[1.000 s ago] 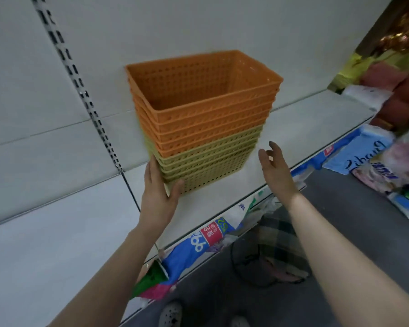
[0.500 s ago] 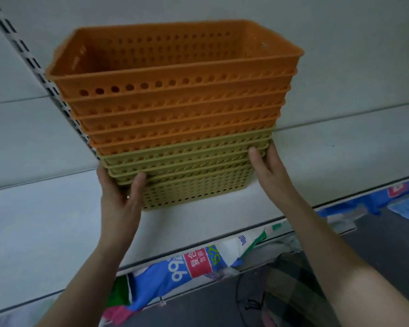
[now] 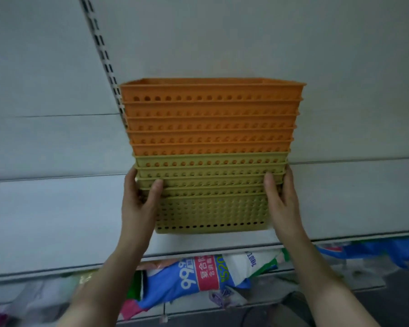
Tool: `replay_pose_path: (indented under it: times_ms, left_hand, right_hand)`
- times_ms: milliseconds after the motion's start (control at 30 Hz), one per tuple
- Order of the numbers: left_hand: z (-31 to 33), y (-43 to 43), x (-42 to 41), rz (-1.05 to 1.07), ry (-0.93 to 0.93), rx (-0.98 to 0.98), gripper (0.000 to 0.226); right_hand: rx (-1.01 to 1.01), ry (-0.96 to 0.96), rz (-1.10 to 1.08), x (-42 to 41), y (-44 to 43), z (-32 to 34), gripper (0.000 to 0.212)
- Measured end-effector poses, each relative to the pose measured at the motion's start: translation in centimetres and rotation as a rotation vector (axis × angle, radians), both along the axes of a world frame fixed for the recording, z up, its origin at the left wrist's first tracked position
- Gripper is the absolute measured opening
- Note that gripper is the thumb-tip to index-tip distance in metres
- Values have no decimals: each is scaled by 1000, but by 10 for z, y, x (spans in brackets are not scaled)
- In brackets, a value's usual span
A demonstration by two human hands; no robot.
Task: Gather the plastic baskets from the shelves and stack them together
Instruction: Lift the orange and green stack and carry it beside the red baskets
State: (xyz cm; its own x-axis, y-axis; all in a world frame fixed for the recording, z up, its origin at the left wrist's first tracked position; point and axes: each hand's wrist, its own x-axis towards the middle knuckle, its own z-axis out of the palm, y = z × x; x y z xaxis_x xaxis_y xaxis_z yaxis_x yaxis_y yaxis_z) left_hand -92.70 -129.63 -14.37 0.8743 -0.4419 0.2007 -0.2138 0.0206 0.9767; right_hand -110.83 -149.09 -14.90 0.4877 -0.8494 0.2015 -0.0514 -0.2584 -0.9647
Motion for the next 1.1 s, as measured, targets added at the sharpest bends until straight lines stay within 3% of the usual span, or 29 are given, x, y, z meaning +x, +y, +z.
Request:
replay_pose_path:
  times_ms: [133,567,1000,1100]
  left_hand:
    - [30,32,-15,10,69,14,46]
    - [117,179,-48,154,98,-46,50]
    - [156,403,28,345,11,-124,42]
    - [168,468,60,379,-21,-101,50]
  right_hand:
    - [-60,-7,33,-15,31,32,51]
    - [-199,-41,177,-13,145,132,55]
    - [-261,-83,346,105,344,177,59]
    - [-269,-120,375,146,404,186,57]
